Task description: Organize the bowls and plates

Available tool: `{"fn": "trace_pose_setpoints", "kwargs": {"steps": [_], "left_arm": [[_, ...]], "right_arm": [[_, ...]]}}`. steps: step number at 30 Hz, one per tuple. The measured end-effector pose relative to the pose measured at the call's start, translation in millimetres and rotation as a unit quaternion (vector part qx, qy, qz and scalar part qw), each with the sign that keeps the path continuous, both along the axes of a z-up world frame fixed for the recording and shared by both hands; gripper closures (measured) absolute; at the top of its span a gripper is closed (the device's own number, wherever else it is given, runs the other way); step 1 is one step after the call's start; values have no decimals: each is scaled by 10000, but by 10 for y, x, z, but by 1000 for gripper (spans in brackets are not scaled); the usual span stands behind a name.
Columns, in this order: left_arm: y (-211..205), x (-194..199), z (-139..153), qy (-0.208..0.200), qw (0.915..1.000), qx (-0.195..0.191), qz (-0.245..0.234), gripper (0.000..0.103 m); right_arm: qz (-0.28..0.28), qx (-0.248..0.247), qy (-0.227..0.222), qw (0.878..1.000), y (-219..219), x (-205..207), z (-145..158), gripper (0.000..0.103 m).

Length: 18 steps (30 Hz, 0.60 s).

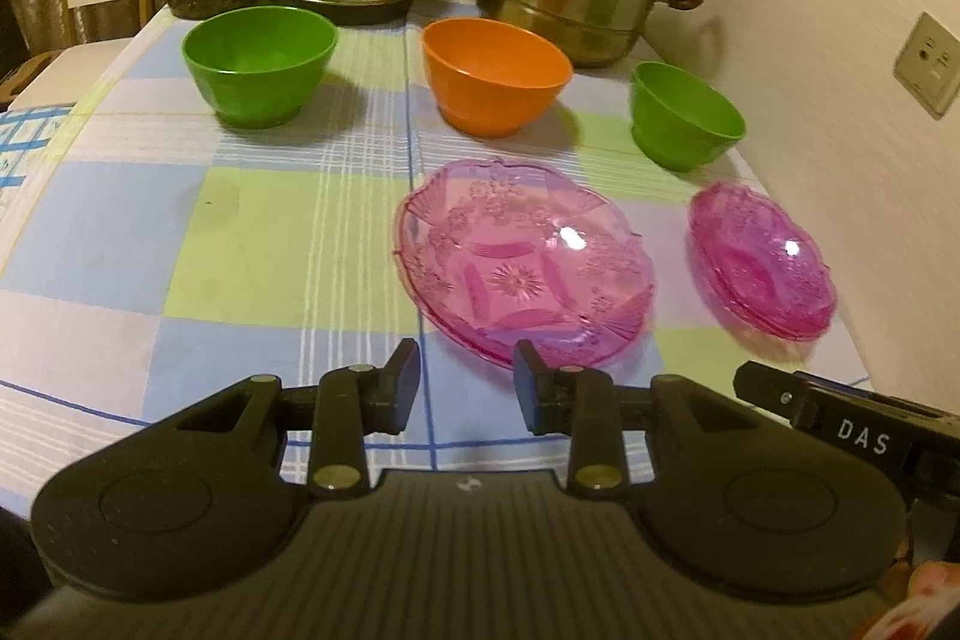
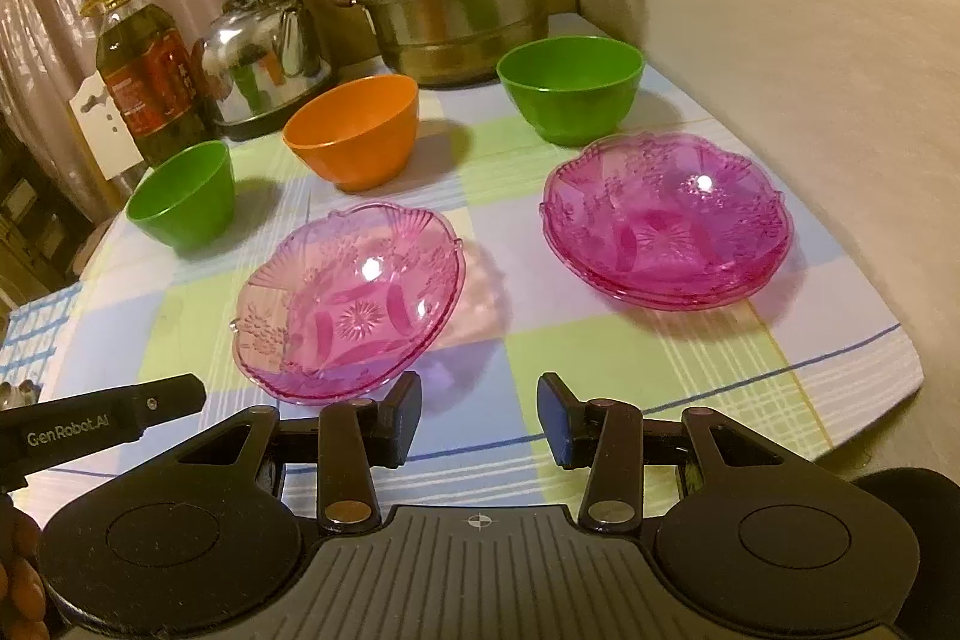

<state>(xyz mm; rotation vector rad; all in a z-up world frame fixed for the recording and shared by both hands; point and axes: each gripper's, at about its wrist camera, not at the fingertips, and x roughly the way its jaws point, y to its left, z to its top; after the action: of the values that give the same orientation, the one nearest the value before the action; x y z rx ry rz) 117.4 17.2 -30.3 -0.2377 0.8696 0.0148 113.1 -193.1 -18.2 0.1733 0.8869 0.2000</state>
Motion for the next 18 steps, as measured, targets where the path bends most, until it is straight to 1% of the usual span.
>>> {"fn": "trace_pose_setpoints", "kwargs": {"steps": [6, 18], "left_arm": [[137, 202, -137, 71, 9999, -46, 107, 73], [322, 573, -462, -32, 9993, -93, 350, 74]], "right_arm": [[34, -4, 50, 10000, 87, 196, -123, 60], [60, 164, 133, 9998, 213, 662, -456, 60]]}}
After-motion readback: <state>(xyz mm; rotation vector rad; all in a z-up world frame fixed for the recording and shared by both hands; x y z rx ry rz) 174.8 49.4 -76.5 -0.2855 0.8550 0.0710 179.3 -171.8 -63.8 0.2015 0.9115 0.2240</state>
